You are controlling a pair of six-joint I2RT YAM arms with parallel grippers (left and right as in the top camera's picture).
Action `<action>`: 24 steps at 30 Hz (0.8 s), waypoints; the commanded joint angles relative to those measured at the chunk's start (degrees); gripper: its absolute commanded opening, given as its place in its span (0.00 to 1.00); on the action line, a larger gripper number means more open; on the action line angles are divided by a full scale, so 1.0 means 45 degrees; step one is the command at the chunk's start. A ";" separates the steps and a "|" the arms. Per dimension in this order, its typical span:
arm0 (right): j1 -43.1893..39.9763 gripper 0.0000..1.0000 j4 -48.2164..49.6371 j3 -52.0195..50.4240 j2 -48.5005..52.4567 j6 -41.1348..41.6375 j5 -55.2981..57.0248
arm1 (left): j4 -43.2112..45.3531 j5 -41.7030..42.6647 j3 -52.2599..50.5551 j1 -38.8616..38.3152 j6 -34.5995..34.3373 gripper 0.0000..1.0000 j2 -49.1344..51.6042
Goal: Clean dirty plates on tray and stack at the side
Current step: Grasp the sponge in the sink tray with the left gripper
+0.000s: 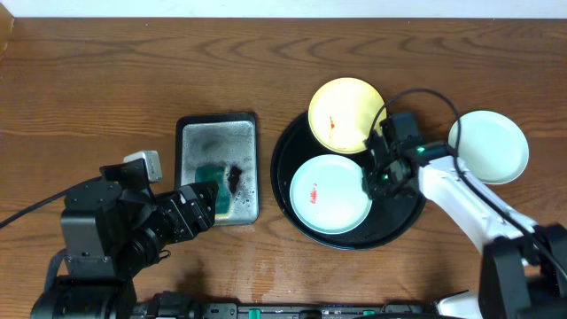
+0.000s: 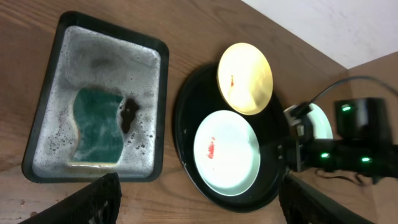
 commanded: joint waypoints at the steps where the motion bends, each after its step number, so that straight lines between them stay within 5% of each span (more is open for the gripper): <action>1: 0.0131 0.29 0.0510 -0.0350 0.0529 0.0097 -0.0923 | -0.0102 -0.0481 -0.0233 0.0063 0.0311 0.82 0.0374; 6: 0.0131 0.27 0.0840 -0.0364 0.0962 0.0452 -0.0257 | -0.0675 -0.0486 -0.0369 0.0039 0.1175 0.74 0.1389; 9: 0.0131 0.01 0.0835 -0.0374 0.1117 0.0549 0.0194 | -0.0680 -0.0369 -0.0369 0.0039 0.1112 0.80 0.2006; 10: 0.0117 0.01 0.0850 -0.0374 0.1137 0.0568 0.0287 | -0.0855 -0.0374 -0.0369 0.0039 0.1122 0.87 0.2176; 18: 0.0083 0.01 0.0889 -0.0374 0.1137 0.1209 0.1452 | -0.0879 -0.1763 -0.1433 0.0010 0.1117 0.75 0.4182; 24: 0.0083 0.01 0.0928 -0.0374 0.1137 0.1447 0.1520 | 0.0860 -0.2268 -0.2919 -0.0253 0.1122 0.68 0.6373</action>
